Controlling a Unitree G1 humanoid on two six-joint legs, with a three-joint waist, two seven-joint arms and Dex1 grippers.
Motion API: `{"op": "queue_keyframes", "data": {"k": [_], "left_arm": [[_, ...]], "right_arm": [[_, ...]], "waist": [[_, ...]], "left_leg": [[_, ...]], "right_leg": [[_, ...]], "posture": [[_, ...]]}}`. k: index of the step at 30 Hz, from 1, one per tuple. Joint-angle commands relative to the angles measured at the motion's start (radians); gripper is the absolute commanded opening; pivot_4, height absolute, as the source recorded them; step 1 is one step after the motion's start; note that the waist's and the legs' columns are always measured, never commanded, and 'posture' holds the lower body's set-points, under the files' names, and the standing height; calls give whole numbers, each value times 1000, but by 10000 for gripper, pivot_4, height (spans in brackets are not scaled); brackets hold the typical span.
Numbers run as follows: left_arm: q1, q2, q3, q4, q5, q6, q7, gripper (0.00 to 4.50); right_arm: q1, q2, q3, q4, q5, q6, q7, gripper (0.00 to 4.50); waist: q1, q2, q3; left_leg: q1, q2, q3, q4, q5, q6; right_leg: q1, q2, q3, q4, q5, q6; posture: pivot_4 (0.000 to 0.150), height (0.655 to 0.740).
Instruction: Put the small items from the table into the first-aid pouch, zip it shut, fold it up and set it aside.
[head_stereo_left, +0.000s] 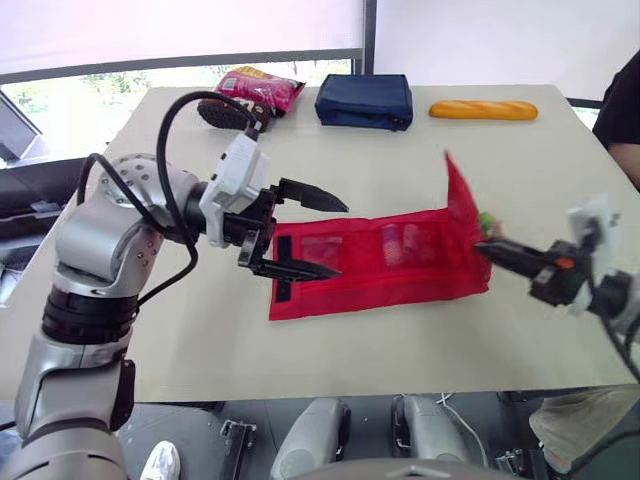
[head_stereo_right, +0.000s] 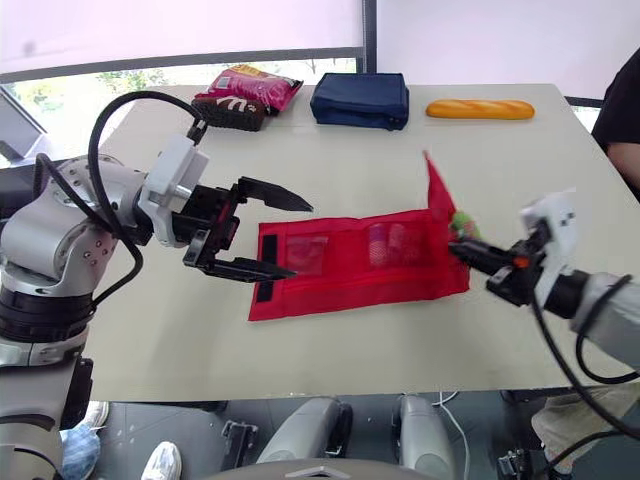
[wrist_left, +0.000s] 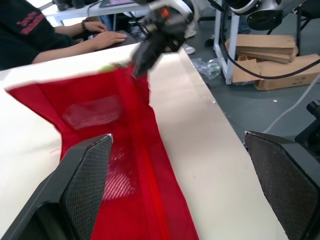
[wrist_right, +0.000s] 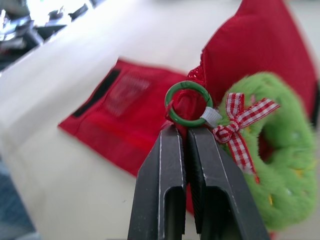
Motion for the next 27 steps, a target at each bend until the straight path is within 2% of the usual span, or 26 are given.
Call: {"op": "queue_keyframes", "data": {"k": [1, 8, 10, 12, 13, 17, 20, 25, 27], "left_arm": [[-29, 27, 23, 6, 13, -10, -8, 45000], [-36, 18, 22, -11, 7, 9, 16, 45000], [-31, 19, 27, -16, 4, 15, 24, 45000], [-26, 19, 31, -22, 2, 20, 33, 45000], [-22, 18, 32, -26, 1, 22, 38, 45000], [-13, 10, 32, -40, -7, 27, 50, 45000], [-12, 9, 33, -40, -6, 27, 52, 45000], [1, 20, 44, -54, -18, 41, 46, 45000], [8, 25, 48, -61, -24, 45, 47, 45000]], "right_arm": [[-94, 80, 156, -26, -39, 19, -84, 568], [-167, 202, 341, -19, -188, 34, -165, 568], [-164, 221, 358, -37, -196, 33, -155, 5479], [-165, 217, 370, -48, -213, 25, -125, 13802], [-165, 207, 375, -53, -223, 20, -104, 16118], [-151, 149, 383, -85, -266, -23, 13, 33179], [-104, 88, 319, -104, -222, -43, 132, 44027], [-96, 36, 189, -23, -228, -118, 241, 44027], [-128, 50, 186, 58, -296, -169, 247, 44027]], "waist": [[-3, 0, 0], [-1, 0, 0], [-2, 0, 0], [-2, 0, 0], [-2, 0, 0], [-1, 0, 0], [0, 0, 0], [-3, 0, 0], [-3, 0, 0]], "left_leg": [[0, 0, 0, 0, 0, 0], [-2, 0, 0, 0, 0, 0], [-2, 0, 0, 0, 0, 0], [-2, 0, 0, 0, 0, -1], [-2, 0, 0, 0, 0, -1], [-2, 0, 0, 0, 0, -1], [-2, 0, 0, 0, 0, -1], [-2, 0, 0, 0, 0, 0], [-2, 0, 0, 0, 0, -1]], "right_leg": [[0, 0, 0, 0, 0, 0], [-3, 0, 0, 1, 0, -1], [-3, 0, 0, 1, 0, 0], [-4, 0, 0, 1, 0, -1], [-4, 0, 0, 1, 0, -1], [-4, 0, 0, 2, 0, 0], [-3, 0, 0, 2, 0, 0], [-3, 0, 0, 1, 0, 0], [-3, 1, 0, 2, 1, 0]], "posture": [[1500, 7395], [1500, 7395], [1500, 7395], [1500, 7395], [1500, 7395], [1500, 7395], [1500, 7395], [1500, 7395], [1500, 7395]]}}
